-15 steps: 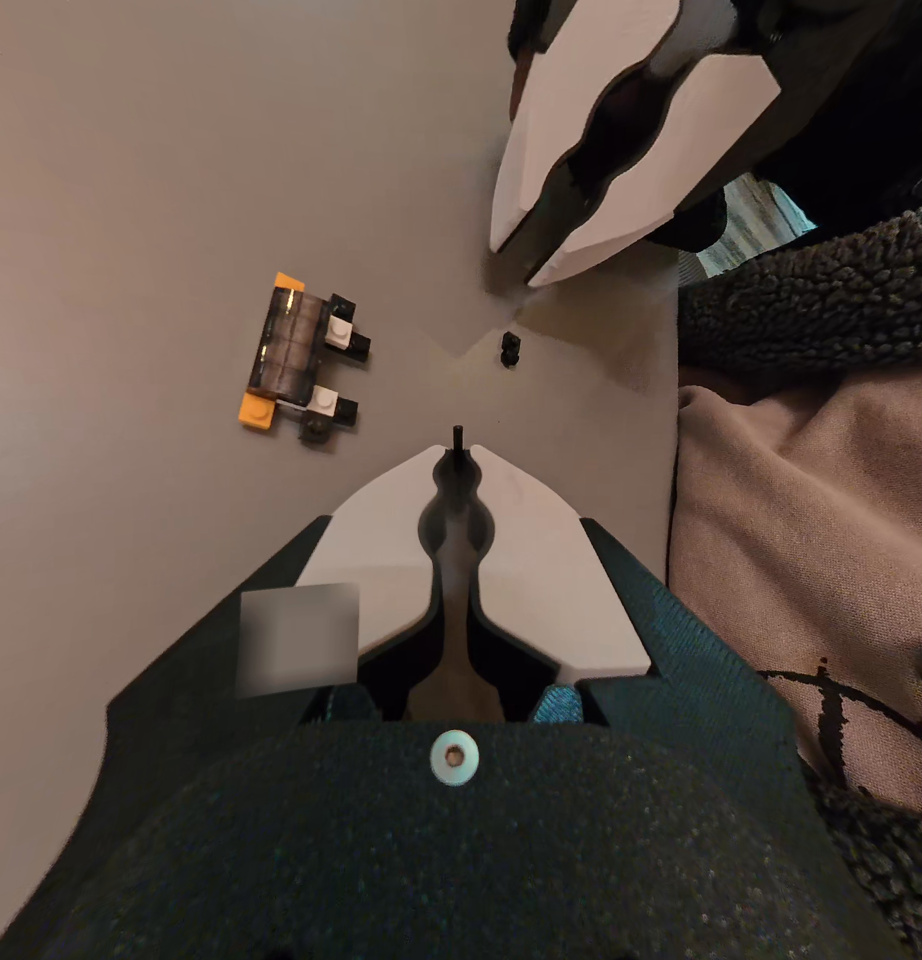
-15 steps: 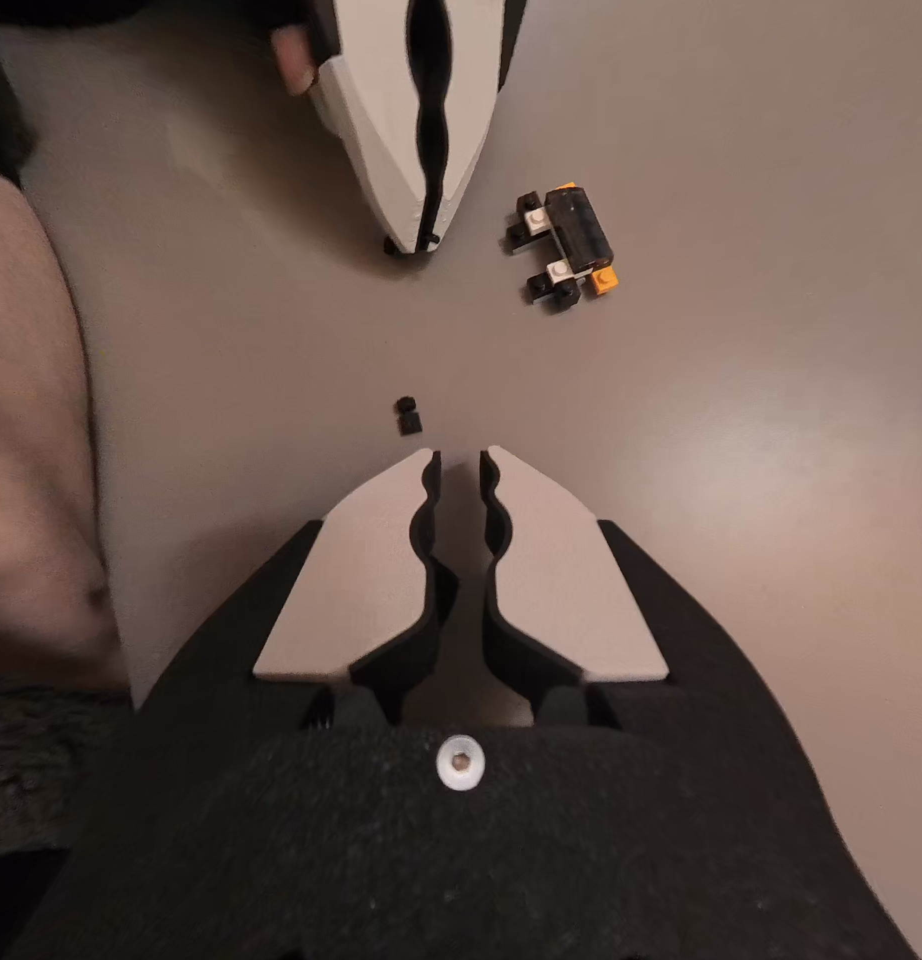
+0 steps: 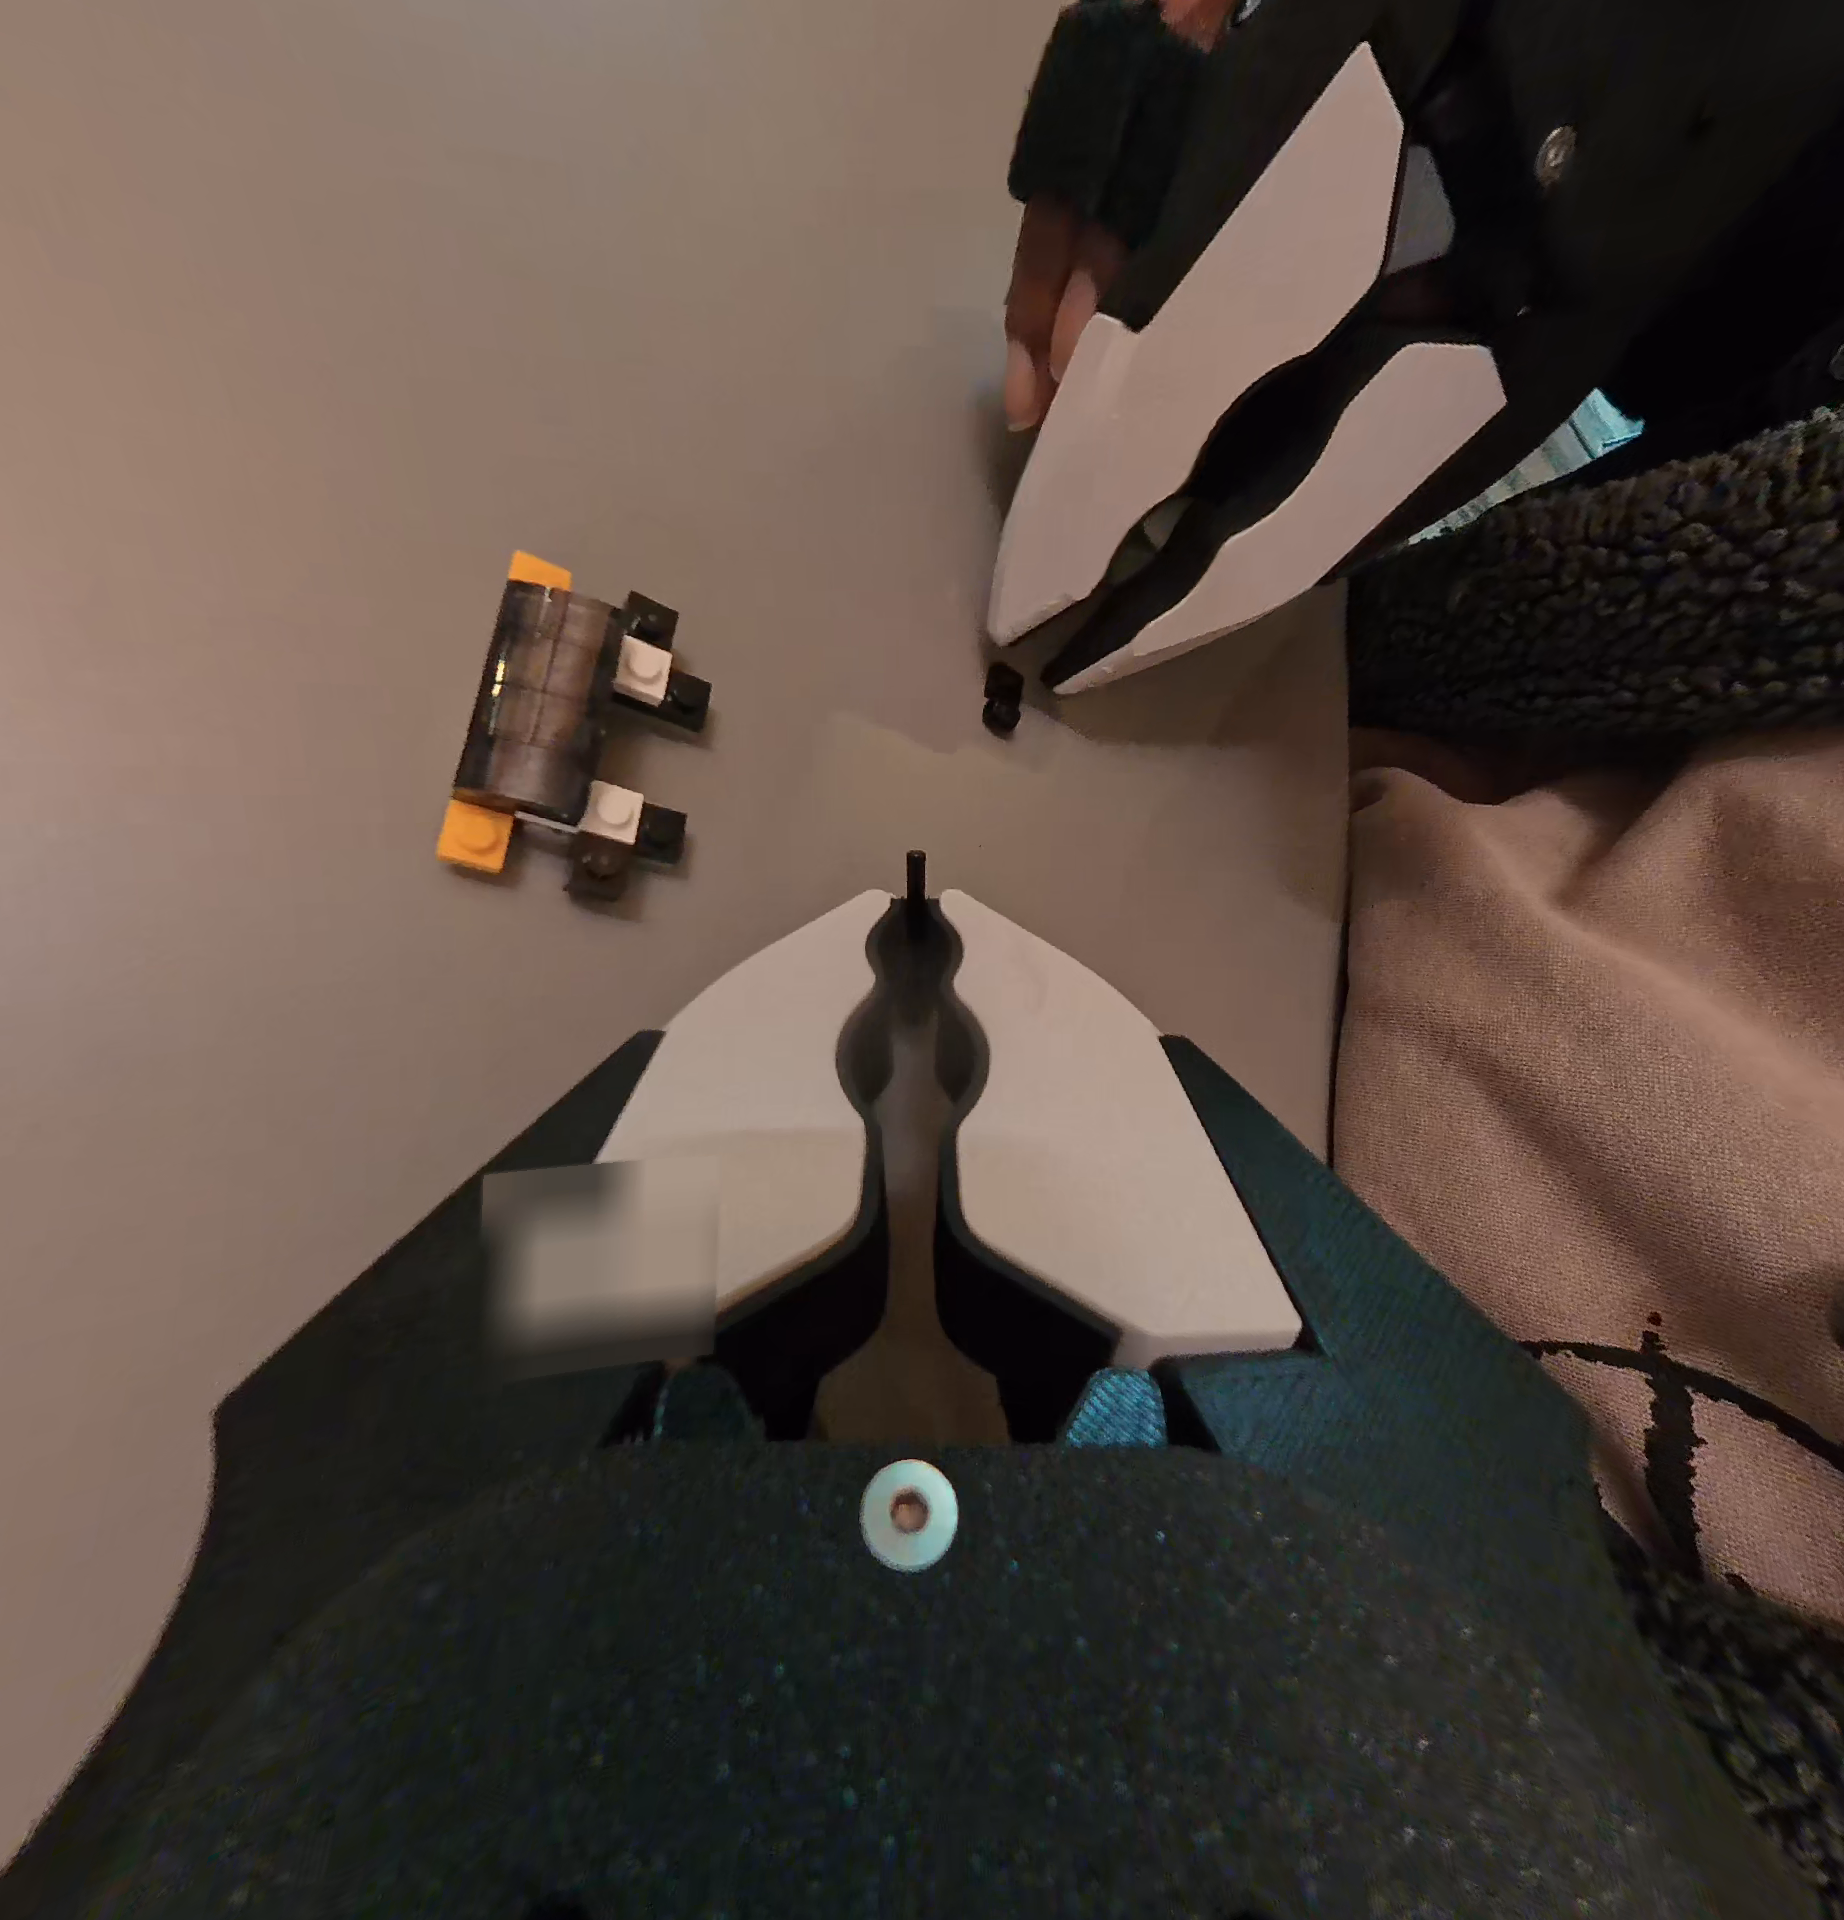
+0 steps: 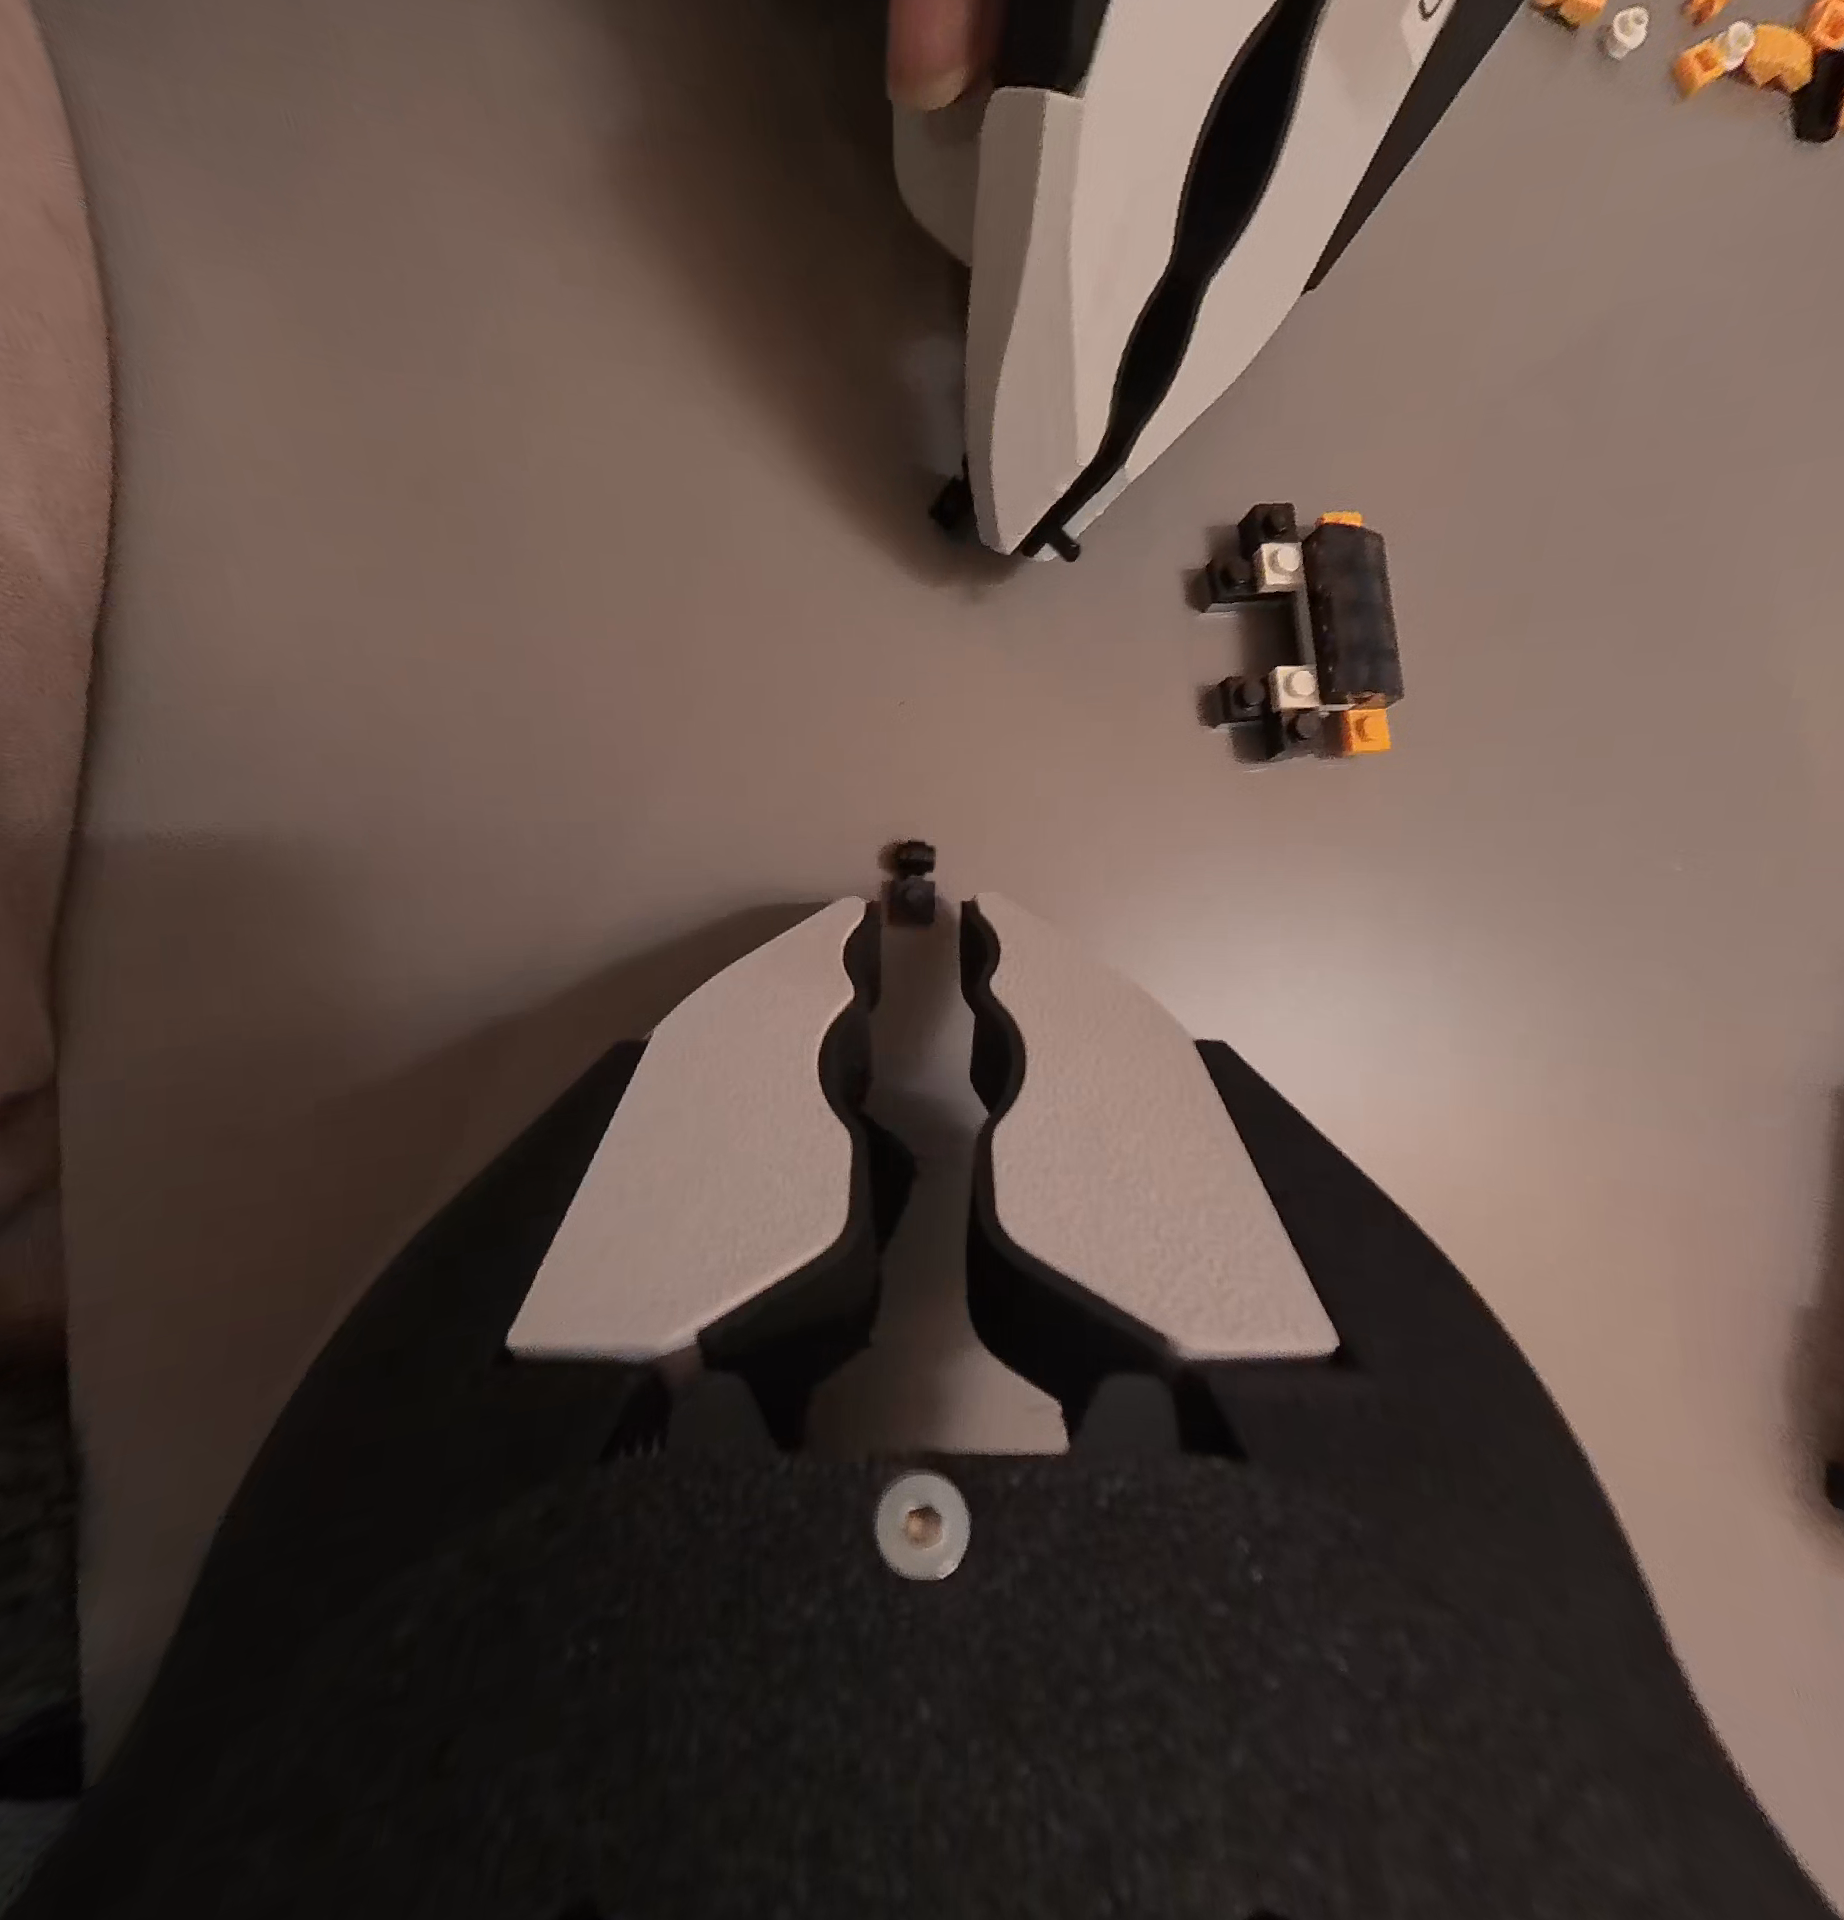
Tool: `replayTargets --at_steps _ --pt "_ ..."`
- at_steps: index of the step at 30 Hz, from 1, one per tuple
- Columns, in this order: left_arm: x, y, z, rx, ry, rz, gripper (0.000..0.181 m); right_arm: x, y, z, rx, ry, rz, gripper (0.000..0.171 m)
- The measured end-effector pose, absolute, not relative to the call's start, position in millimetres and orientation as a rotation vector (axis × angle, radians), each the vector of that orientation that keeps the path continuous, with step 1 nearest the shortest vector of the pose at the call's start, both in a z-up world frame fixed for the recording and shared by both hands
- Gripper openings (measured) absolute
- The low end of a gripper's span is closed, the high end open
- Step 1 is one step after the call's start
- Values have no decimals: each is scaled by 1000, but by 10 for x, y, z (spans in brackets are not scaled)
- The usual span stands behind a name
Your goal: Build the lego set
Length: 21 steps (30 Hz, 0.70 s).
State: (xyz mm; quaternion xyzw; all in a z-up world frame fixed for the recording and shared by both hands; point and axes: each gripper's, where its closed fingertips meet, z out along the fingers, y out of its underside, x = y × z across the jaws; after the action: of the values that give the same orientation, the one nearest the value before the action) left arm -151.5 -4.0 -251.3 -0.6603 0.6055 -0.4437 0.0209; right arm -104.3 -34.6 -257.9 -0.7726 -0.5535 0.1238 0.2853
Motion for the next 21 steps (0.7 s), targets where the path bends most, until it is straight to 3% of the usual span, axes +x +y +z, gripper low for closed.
replayTargets --at_steps 10,21 --pt "-1493 -149 -2495 -2051 1884 -1456 2 -1210 -571 -2581 -2198 -1396 602 17" --pt "-1480 -249 -2489 -2041 1916 -1482 2 -1106 -501 -2554 -2125 -1466 556 13"
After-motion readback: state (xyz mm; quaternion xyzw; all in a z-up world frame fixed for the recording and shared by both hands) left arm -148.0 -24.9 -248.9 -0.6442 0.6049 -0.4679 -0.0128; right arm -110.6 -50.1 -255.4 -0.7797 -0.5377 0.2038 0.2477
